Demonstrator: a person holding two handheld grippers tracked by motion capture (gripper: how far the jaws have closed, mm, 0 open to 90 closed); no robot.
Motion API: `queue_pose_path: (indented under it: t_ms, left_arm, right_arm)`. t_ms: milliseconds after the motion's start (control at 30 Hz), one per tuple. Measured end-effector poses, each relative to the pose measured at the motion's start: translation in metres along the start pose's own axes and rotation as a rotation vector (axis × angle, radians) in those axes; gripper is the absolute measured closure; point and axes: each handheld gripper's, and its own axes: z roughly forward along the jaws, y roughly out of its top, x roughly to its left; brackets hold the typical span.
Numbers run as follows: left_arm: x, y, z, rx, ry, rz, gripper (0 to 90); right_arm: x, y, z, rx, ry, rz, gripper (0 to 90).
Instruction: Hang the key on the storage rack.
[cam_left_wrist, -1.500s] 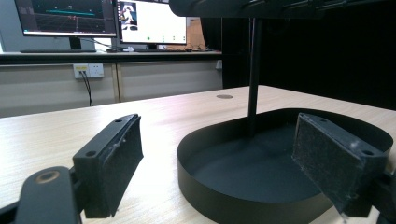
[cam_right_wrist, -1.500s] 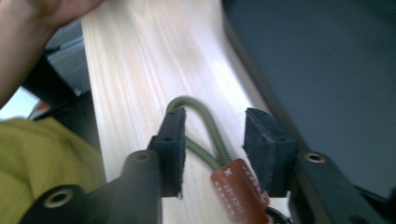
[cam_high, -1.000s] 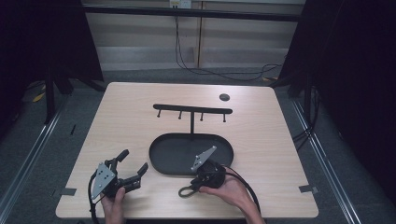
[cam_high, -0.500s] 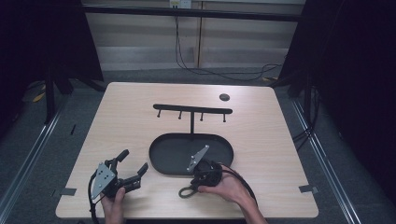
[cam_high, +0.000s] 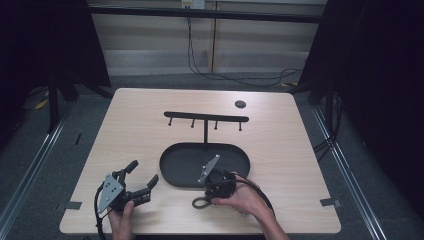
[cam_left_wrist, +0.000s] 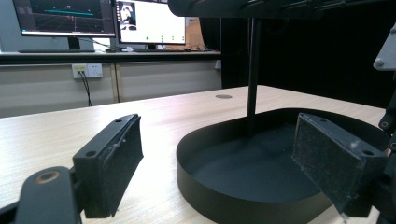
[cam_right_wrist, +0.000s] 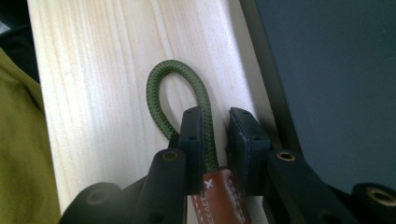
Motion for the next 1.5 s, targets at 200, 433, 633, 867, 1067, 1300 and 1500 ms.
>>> queue_pose_path:
  t_ms: [200,433,633,867,1067,1300,1500]
  left_arm:
    - [0.000,0.000,0.000,0.000,0.000,0.000,15.7]
    - [0.000,0.000,0.000,0.002,-0.001,0.004,15.7]
    - [0.000,0.000,0.000,0.002,-0.001,0.004,15.6]
    - [0.000,0.000,0.000,0.002,-0.001,0.004,15.7]
    - [0.000,0.000,0.000,0.000,0.000,0.000,15.7]
    - [0.000,0.000,0.000,0.000,0.000,0.000,15.7]
    - [0.000,0.000,0.000,0.000,0.000,0.000,15.7]
  right_arm:
    - [0.002,0.003,0.001,0.028,0.000,-0.021,76.8]
    - [0.010,0.011,0.003,0.086,-0.055,-0.042,77.1]
    - [0.010,0.013,0.003,0.091,-0.067,-0.029,84.1]
    - [0.005,0.013,0.002,0.090,-0.033,0.025,85.6]
    - [-0.002,0.015,0.002,0.109,-0.026,0.051,85.8]
    - [-0.005,0.014,-0.013,0.106,0.008,0.073,85.8]
    - [-0.006,0.015,-0.031,0.085,0.025,0.084,85.8]
